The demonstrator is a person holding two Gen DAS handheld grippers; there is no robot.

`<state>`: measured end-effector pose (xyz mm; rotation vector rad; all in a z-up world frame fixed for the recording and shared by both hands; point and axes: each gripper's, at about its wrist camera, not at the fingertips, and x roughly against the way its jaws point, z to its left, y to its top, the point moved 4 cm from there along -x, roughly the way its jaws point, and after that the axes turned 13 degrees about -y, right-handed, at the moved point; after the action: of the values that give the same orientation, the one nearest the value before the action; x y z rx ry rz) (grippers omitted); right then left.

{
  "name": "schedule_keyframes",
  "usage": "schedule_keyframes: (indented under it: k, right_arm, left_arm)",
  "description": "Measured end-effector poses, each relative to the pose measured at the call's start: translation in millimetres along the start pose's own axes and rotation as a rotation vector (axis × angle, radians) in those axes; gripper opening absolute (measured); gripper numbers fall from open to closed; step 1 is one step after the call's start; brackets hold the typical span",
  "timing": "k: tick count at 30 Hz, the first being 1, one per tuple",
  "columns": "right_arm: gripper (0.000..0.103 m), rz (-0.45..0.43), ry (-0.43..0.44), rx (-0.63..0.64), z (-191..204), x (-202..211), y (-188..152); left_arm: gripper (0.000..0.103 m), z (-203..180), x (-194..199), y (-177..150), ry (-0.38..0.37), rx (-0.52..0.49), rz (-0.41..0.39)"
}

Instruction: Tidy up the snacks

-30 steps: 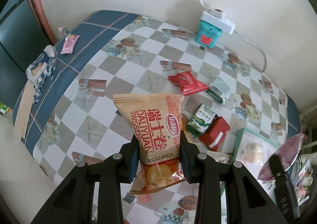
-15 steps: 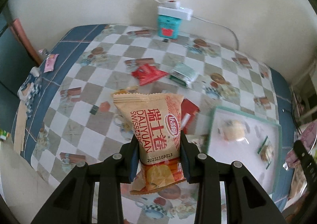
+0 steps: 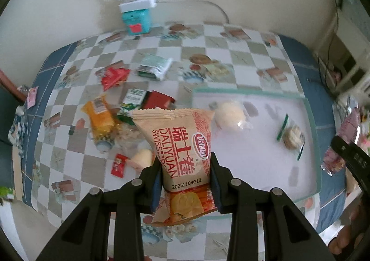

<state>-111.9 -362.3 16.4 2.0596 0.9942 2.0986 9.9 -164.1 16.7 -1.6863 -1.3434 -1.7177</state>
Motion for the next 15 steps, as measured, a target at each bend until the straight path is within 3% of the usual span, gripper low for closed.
schedule_keyframes:
  k: [9,15]
  right_arm:
    - [0.042,0.194,-0.033,-0.006,-14,-57,-20]
    - [0.042,0.244,-0.041,0.007,-11,-74,-29]
  left_arm:
    - [0.037,-23,-41,-11,-0.036,-0.046,0.093]
    - [0.037,-29,-70,-18,-0.045,-0.050,0.167]
